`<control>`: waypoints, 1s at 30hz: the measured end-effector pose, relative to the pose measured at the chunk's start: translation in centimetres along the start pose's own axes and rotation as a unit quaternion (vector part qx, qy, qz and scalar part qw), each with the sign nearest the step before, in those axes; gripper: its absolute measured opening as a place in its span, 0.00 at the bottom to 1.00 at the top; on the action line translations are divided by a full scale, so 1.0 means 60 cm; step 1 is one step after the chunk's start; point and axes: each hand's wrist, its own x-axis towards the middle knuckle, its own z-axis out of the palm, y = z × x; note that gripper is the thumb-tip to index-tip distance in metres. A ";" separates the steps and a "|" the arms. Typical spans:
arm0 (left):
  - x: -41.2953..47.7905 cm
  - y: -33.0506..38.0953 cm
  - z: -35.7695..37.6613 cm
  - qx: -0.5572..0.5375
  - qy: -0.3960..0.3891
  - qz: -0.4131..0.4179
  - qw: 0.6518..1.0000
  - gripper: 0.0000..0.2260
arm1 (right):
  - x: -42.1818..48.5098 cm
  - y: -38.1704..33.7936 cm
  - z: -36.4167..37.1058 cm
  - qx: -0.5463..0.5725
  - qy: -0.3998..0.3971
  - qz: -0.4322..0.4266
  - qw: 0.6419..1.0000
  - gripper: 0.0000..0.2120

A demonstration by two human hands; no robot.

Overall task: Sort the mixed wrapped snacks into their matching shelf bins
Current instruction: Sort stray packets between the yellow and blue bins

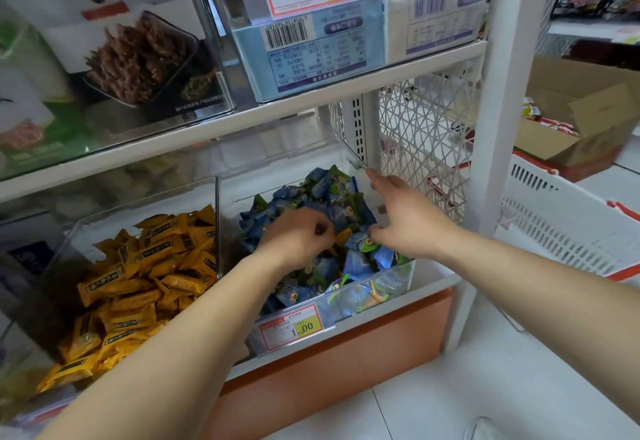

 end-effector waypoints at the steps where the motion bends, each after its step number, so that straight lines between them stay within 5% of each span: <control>1: -0.002 -0.002 -0.006 -0.015 0.012 -0.001 1.000 0.06 | 0.000 0.000 0.000 -0.001 -0.002 -0.001 1.000 0.48; 5: -0.013 -0.009 -0.029 -0.110 0.042 -0.005 0.993 0.04 | 0.000 -0.002 -0.003 -0.040 0.009 -0.002 0.999 0.48; 8: -0.022 0.000 -0.027 -0.170 0.013 0.003 0.985 0.12 | -0.003 -0.007 -0.004 -0.077 0.025 -0.015 0.997 0.42; 10: -0.018 0.008 -0.013 -0.139 -0.008 0.004 0.990 0.16 | -0.004 -0.008 -0.006 -0.070 0.012 -0.008 0.997 0.39; 14: -0.001 0.025 0.012 -0.095 0.004 -0.016 0.995 0.04 | -0.005 -0.008 -0.007 -0.051 -0.002 0.000 0.999 0.32; 16: 0.008 0.028 0.027 -0.061 0.002 0.008 0.998 0.13 | -0.006 -0.007 -0.006 -0.045 0.001 -0.001 0.999 0.29; 19: 0.016 0.036 0.032 -0.054 0.032 0.008 0.998 0.08 | -0.005 -0.007 -0.005 -0.037 0.006 -0.003 0.999 0.25; 24: 0.020 0.040 0.025 0.012 0.073 0.030 0.997 0.05 | -0.006 -0.008 -0.009 -0.039 -0.008 0.000 0.999 0.25; 30: -0.015 0.038 -0.039 -0.188 0.144 0.020 0.971 0.03 | -0.008 -0.035 -0.039 -0.062 0.122 -0.061 0.989 0.26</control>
